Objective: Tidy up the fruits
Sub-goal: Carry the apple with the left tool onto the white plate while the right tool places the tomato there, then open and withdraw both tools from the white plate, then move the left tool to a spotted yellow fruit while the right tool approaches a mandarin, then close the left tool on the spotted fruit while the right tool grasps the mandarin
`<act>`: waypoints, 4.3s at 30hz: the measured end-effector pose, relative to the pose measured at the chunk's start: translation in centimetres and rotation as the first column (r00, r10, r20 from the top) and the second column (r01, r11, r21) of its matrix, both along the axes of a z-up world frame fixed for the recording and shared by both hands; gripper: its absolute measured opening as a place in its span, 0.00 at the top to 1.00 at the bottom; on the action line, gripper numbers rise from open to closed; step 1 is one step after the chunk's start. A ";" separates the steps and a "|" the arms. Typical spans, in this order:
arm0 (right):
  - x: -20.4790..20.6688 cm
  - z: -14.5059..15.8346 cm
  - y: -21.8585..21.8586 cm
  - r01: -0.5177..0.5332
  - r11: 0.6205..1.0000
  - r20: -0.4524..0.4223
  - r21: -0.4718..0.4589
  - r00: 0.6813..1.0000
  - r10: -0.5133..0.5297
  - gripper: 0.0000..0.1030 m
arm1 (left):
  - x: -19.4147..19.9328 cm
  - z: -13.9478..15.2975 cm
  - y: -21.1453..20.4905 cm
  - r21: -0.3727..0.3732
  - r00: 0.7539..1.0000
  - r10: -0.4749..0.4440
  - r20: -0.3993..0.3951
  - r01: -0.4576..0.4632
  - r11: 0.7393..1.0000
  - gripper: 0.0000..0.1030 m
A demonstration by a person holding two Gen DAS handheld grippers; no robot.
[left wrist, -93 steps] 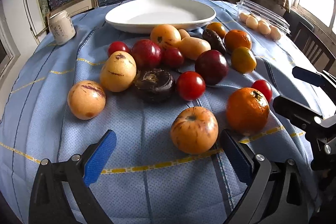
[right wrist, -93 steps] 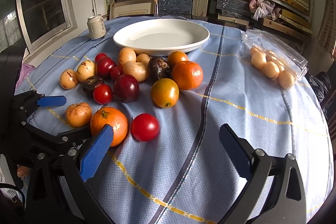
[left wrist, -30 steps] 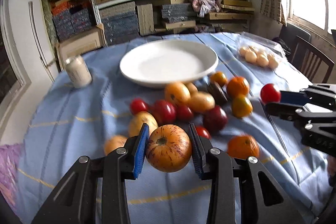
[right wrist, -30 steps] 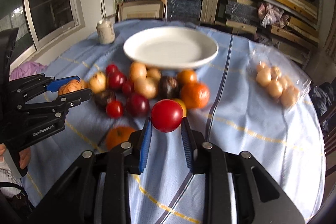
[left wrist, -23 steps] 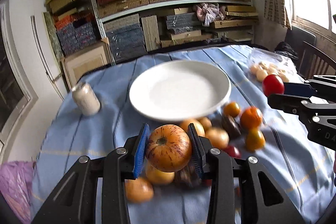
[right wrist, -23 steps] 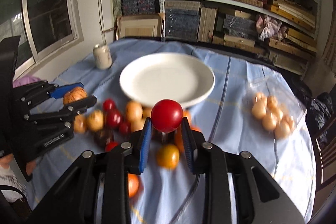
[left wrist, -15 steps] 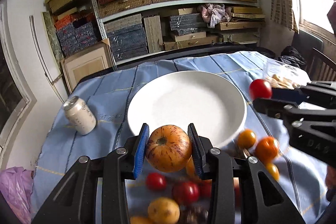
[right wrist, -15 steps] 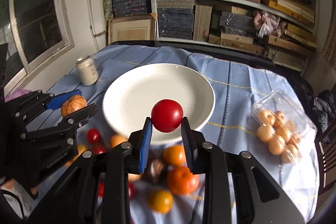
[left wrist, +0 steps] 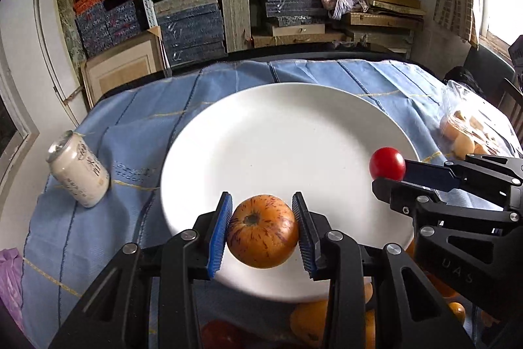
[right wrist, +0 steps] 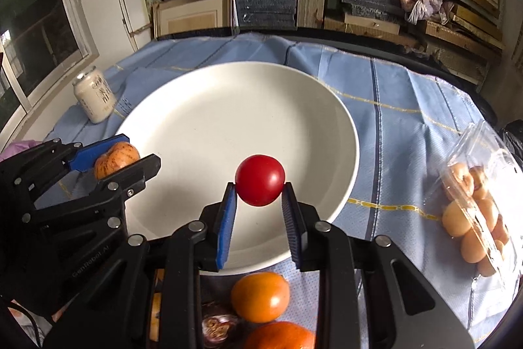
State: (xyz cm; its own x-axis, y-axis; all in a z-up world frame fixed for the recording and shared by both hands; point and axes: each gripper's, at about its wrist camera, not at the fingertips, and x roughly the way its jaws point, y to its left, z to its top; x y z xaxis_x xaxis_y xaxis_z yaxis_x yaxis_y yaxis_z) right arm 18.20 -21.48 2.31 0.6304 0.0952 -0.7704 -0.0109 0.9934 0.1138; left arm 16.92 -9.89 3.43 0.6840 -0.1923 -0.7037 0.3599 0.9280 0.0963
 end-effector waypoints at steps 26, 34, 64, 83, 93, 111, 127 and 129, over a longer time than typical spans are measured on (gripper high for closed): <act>-2.0 2.4 1.1 -0.025 0.997 0.084 -0.076 0.996 0.031 0.64 | -0.3 1.2 1.0 -0.038 1.000 0.004 0.010 -0.004 0.999 0.45; -5.6 5.8 3.1 -0.033 0.991 0.184 -0.130 0.981 0.056 0.56 | -3.1 3.4 2.3 -0.031 0.998 0.028 0.056 -0.027 0.999 0.45; -19.7 6.2 9.2 -0.021 0.965 0.252 -0.260 0.964 0.089 0.39 | -14.4 0.2 7.8 -0.044 0.997 0.068 0.036 -0.066 0.997 0.36; -21.0 0.4 8.0 -0.082 0.991 0.098 -0.106 0.991 0.092 0.31 | -13.6 -2.1 9.1 -0.048 0.998 0.065 -0.012 -0.065 0.997 0.33; -20.6 -0.6 7.0 -0.096 0.995 0.073 -0.023 0.993 0.097 0.35 | -12.9 -2.6 7.5 -0.044 1.000 0.010 -0.004 -0.011 0.999 0.33; -21.3 -1.9 7.4 -0.160 0.985 0.018 0.058 0.987 0.159 0.55 | -12.3 -2.7 7.6 -0.099 0.998 -0.045 -0.049 0.040 0.994 0.58; -21.4 -1.8 6.6 -0.167 0.981 0.023 0.095 0.986 0.166 0.57 | -13.8 -2.5 8.1 -0.118 0.999 -0.046 -0.025 0.042 0.992 0.59; -21.5 -1.1 6.2 -0.164 0.981 0.043 0.106 0.986 0.161 0.57 | -14.0 -1.6 8.3 -0.126 0.999 -0.034 0.009 0.034 0.991 0.59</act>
State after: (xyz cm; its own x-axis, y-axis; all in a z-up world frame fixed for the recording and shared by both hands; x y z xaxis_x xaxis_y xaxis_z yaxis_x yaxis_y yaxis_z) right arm -3.28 -15.27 1.22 0.6255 0.2810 -0.7279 -0.1770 0.9597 0.2183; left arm 2.87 -1.59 1.82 0.6802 -0.3027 -0.6676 0.3912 0.9201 -0.0186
